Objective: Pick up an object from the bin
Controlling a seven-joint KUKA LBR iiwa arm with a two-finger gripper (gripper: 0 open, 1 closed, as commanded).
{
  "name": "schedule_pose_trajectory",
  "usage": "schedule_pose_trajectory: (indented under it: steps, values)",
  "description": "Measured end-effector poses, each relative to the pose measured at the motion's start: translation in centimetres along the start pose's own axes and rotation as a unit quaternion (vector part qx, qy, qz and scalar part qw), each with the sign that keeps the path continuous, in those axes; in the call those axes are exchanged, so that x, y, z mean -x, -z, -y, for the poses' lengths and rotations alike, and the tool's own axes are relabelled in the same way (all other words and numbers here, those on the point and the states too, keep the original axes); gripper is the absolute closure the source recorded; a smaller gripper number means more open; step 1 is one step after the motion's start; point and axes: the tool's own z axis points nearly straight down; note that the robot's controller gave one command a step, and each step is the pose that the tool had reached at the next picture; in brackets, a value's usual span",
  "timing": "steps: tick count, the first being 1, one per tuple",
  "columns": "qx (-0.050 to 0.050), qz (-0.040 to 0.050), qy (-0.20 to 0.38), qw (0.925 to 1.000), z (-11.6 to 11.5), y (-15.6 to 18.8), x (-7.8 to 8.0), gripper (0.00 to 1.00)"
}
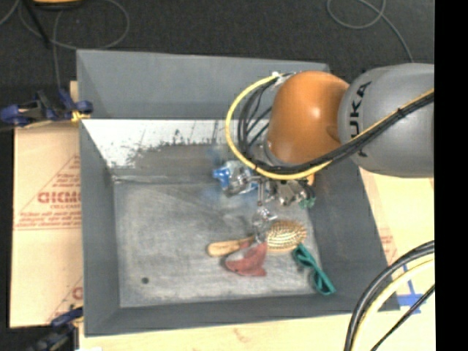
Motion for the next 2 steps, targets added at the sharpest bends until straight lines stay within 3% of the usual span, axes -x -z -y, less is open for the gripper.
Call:
schedule_pose_trajectory:
  steps: [1,2]
  values:
    - [-0.001,0.0025,-0.001,1.0000,0.0,0.3,0.1,0.00]
    - [-0.004,0.0109,0.097,0.9953,2.0,-7.0,-5.0,1.00]
